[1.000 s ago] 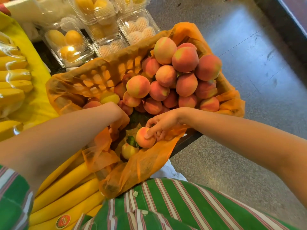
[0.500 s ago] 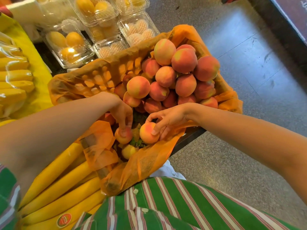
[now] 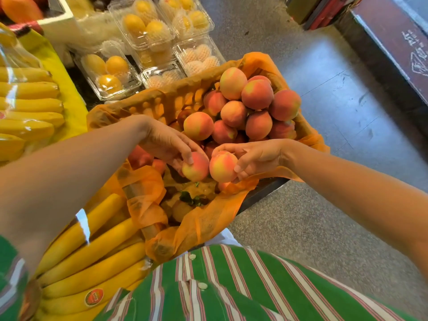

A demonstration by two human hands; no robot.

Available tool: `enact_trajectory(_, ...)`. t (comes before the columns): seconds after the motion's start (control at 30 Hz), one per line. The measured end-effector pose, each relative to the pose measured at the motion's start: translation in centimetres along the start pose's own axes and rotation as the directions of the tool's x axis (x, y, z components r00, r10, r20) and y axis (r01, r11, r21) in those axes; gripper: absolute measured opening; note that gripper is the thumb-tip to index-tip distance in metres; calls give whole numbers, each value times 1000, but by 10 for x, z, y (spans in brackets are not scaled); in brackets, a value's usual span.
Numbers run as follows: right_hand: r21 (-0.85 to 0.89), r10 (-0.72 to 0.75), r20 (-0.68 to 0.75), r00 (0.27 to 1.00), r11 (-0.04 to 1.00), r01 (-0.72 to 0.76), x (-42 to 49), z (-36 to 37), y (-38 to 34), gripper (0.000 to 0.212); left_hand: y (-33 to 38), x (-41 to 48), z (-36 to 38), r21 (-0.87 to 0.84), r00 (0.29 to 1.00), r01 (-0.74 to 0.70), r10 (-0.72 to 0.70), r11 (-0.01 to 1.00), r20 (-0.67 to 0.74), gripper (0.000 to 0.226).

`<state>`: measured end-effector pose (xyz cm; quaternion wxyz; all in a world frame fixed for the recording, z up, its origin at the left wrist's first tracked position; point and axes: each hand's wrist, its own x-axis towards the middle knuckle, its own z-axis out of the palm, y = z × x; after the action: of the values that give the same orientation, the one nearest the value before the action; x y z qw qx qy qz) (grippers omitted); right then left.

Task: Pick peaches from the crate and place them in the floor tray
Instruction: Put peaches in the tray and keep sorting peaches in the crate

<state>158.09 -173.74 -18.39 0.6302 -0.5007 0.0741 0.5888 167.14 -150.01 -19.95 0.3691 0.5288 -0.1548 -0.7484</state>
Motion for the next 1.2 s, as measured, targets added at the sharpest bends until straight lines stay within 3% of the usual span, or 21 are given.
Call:
enact_trajectory(0.23,7,-140,-138,981,990,142,-7,14,13,77,-6,-3,11,-114,995,-94,88,989,-56,58)
enact_trajectory(0.37,-26,-210,-213,954,978,209,-14,19,13,76,-11,-2,13,-197,990,-126,109,972,-94,80)
enact_trajectory(0.47,-56,-257,-273,927,966,251,-21,25,11,88,-10,-3,15,-232,977,-196,168,953,-135,90)
enact_trajectory(0.53,-61,-269,-303,914,963,263,-26,27,11,91,-7,-3,20,-145,967,-236,217,961,-137,88)
enact_trajectory(0.67,-127,-274,-341,899,961,245,-38,32,14,90,1,-7,29,30,923,-302,300,953,-240,54)
enact_trajectory(0.8,-91,-275,-375,885,961,260,-54,32,19,72,11,-15,30,51,875,-384,381,922,-300,77)
enact_trajectory(0.87,5,-281,-387,878,952,306,-62,32,19,75,16,-18,29,49,835,-445,434,894,-338,77)
enact_trajectory(0.93,73,-308,-382,871,930,360,-70,34,17,71,22,-20,28,49,787,-512,491,858,-374,63)
enact_trajectory(1.03,71,-370,-444,816,893,444,-75,33,13,65,30,-20,27,157,656,-560,551,814,-517,43)
enact_trajectory(1.1,20,-414,-486,770,875,483,-78,32,11,56,36,-18,24,283,527,-513,558,810,-641,44)
enact_trajectory(1.2,-44,-440,-463,769,879,475,-82,34,10,43,42,-12,17,447,387,-385,581,807,-715,51)
